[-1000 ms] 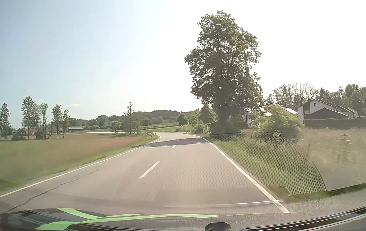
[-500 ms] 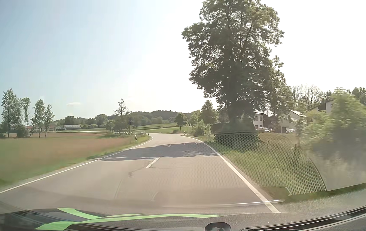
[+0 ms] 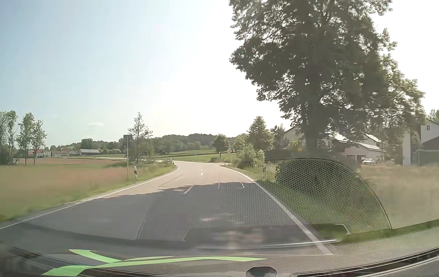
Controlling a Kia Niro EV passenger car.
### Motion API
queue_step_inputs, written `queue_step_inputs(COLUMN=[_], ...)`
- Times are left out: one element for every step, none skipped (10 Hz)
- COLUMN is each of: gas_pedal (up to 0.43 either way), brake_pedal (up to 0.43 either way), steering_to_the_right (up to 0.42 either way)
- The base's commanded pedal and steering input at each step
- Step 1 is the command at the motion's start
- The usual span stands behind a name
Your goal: Follow the waypoints while adhering to traffic rules and regulations
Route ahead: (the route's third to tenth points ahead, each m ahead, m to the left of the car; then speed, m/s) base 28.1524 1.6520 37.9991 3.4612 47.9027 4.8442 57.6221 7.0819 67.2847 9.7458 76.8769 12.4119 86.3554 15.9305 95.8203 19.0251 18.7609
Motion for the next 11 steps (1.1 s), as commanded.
queue_step_inputs(gas_pedal=[0.11,0.118,0.118,0.118,0.13,0.138,0.138,0.138,0.138,0.138,0.138], brake_pedal=[0.0,0.0,0.0,0.0,0.0,0.0,0.0,0.0,0.0,0.0,0.0], steering_to_the_right=[-0.03,-0.028,-0.028,-0.028,-0.026,-0.023,-0.021,-0.022,-0.022,-0.022,-0.021])
